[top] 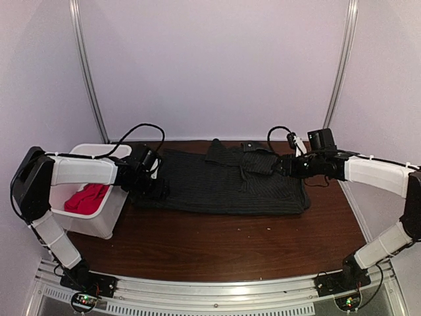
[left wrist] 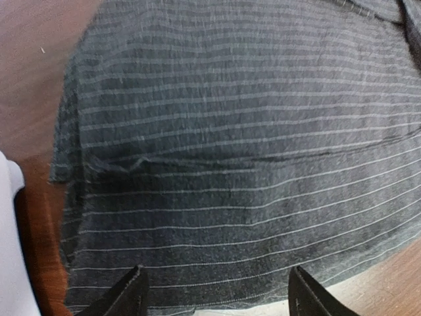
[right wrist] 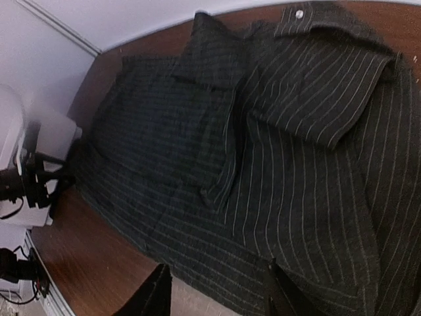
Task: Fold and stack the mixed laundry pile
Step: Fold the 1/3-folded shirt at the center of the board.
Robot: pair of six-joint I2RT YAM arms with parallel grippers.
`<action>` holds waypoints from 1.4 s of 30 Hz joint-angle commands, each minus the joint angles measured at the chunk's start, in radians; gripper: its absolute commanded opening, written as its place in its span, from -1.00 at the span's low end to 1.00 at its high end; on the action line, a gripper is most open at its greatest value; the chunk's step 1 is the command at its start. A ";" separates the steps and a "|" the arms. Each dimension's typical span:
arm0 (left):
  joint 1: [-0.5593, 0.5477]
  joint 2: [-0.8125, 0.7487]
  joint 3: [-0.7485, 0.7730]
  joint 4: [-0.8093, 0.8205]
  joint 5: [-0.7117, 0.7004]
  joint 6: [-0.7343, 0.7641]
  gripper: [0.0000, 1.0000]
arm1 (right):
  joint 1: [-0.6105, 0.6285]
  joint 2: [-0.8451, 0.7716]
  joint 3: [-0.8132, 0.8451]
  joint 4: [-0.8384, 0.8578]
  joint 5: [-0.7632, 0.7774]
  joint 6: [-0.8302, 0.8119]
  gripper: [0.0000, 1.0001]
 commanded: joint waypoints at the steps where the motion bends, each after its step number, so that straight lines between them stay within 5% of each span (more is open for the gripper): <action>1: -0.006 0.054 -0.008 0.027 0.003 -0.006 0.41 | 0.064 0.038 -0.096 0.133 -0.072 0.090 -0.11; 10: -0.035 0.136 0.009 -0.029 -0.057 -0.003 0.21 | 0.038 0.201 -0.203 0.139 -0.025 0.109 -0.53; 15: -0.105 0.157 -0.018 -0.061 -0.053 -0.013 0.11 | -0.015 0.163 -0.276 0.079 0.030 0.124 -0.57; 28: -0.371 0.108 -0.123 -0.128 0.025 -0.166 0.07 | -0.104 -0.262 -0.550 -0.070 0.001 0.303 -0.52; 34: -0.368 0.061 -0.110 -0.161 -0.011 -0.130 0.17 | -0.104 -0.378 -0.374 -0.102 0.025 0.138 -0.17; 36: -0.350 0.061 -0.079 -0.179 -0.022 -0.104 0.23 | -0.104 -0.317 -0.272 -0.100 0.054 0.053 -0.04; 42: -0.323 0.032 0.025 -0.229 -0.099 -0.050 0.38 | -0.114 -0.055 -0.055 -0.107 0.113 -0.081 -0.06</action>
